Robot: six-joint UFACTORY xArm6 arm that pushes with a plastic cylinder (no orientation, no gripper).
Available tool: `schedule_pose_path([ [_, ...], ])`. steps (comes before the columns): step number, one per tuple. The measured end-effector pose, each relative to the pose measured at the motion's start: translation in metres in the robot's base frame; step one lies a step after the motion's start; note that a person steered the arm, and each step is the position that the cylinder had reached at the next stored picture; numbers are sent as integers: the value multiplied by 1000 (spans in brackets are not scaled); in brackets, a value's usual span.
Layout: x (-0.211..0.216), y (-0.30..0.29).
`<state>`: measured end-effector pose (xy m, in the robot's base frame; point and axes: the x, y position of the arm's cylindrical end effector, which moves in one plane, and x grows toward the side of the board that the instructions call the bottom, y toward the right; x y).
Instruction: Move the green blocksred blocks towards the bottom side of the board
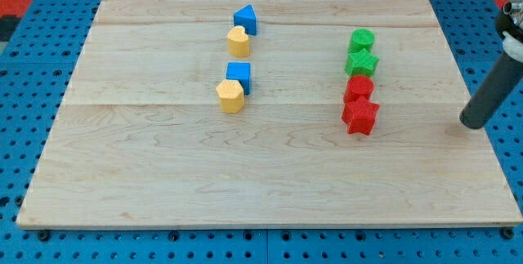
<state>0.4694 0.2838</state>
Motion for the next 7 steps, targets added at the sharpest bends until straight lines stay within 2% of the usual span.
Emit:
schedule_pose_path([
  [1,-89,12],
  [2,-163,-8],
  [3,-181,-57],
  [7,-194,-65],
])
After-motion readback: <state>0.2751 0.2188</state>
